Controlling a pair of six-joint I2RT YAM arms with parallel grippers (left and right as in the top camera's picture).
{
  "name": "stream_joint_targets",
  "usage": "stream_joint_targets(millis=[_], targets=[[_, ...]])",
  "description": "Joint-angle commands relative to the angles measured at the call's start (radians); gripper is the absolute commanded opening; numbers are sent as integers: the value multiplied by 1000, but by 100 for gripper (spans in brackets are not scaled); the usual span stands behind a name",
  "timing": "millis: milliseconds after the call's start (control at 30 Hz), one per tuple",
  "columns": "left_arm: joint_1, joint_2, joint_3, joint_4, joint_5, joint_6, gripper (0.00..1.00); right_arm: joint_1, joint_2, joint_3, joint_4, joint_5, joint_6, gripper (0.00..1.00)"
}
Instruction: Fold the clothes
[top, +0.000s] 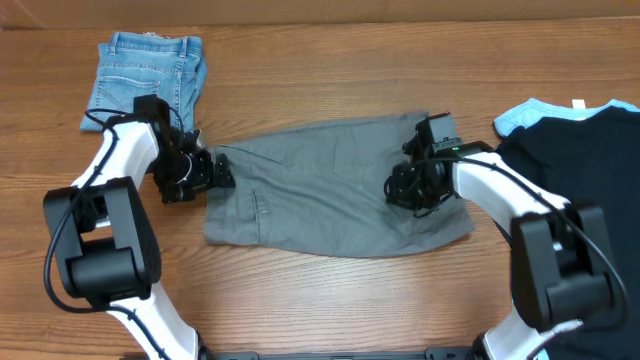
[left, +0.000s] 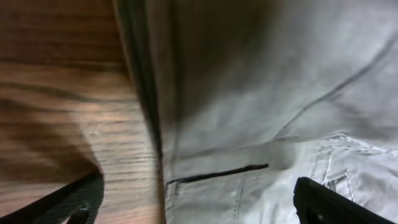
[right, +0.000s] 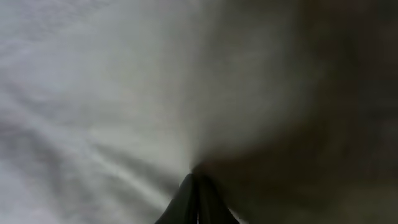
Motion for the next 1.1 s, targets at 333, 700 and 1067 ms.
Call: stream_joint_targets(millis=[333,700,1067], targets=[[-109,-2,-291,237,70,-75,44,-1,28,-8,5,5,1,4],[-47,-19,-134,-39,-16,-51,4,-19,22,58,-107,-2,-20,4],[28,-40,583,-624,-232,-57,4,-41,-102,233,-317,-3,-63,4]])
